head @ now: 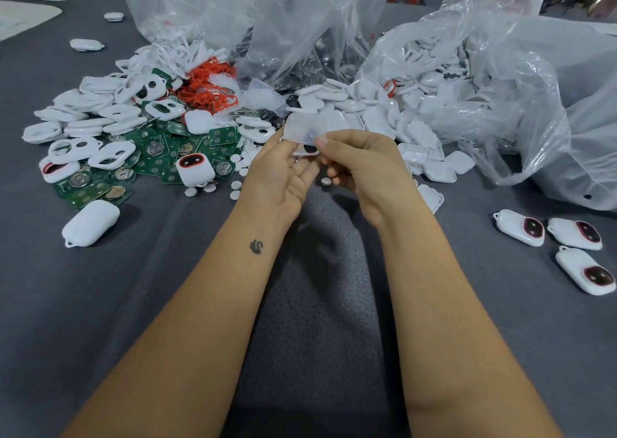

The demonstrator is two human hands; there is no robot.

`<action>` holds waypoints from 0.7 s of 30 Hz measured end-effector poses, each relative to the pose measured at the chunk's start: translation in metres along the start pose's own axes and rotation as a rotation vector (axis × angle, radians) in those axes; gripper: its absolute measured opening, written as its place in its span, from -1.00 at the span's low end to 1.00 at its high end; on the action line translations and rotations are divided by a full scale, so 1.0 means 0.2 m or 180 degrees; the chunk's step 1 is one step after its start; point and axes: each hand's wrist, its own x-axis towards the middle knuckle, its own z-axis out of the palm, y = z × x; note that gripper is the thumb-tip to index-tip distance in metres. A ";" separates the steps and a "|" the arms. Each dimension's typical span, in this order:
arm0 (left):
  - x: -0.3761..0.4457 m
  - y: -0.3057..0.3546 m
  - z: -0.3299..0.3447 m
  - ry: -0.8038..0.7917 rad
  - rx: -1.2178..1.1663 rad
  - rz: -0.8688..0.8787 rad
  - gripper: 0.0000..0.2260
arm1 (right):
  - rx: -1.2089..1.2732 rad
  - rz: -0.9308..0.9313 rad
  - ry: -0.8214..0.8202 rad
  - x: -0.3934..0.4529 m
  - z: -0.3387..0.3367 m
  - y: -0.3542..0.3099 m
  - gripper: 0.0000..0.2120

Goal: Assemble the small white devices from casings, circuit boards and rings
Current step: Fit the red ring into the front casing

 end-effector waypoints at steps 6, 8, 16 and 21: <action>0.00 0.02 0.00 0.0015 -0.0102 -0.0144 -0.81 | 0.0045 -0.0062 0.0073 0.00 0.01 -0.01 -0.94; -0.01 0.02 0.00 0.0045 -0.0201 -0.0154 -0.79 | 0.0056 -0.0055 0.0079 0.00 0.01 -0.01 -0.93; 0.00 0.02 -0.01 0.0009 -0.0730 -0.0179 -0.66 | -0.0013 -0.0064 0.0355 0.00 0.04 0.01 -0.88; 0.00 0.01 -0.01 0.0017 -0.0620 -0.0194 -0.64 | -0.0201 -0.0042 0.0418 0.00 0.06 0.02 -0.90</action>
